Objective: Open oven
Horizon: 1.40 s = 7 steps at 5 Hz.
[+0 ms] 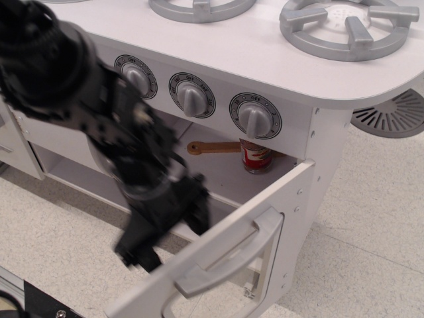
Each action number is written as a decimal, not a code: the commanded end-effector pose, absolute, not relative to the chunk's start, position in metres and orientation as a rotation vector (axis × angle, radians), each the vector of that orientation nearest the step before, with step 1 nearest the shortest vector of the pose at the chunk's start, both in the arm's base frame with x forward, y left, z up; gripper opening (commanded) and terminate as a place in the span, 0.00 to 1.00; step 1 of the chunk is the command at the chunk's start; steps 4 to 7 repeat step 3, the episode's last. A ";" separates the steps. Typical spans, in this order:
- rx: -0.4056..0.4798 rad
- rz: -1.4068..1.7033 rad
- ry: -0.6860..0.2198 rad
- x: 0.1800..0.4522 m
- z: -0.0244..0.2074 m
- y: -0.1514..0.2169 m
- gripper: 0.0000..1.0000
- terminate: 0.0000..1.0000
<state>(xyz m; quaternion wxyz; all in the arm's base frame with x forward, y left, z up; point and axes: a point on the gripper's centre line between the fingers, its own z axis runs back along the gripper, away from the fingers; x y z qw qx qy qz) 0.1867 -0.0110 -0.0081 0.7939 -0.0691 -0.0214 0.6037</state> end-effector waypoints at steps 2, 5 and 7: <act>-0.125 1.340 0.005 0.181 0.004 -0.025 1.00 0.00; -0.125 1.340 0.005 0.181 0.004 -0.025 1.00 1.00; -0.125 1.340 0.005 0.181 0.004 -0.025 1.00 1.00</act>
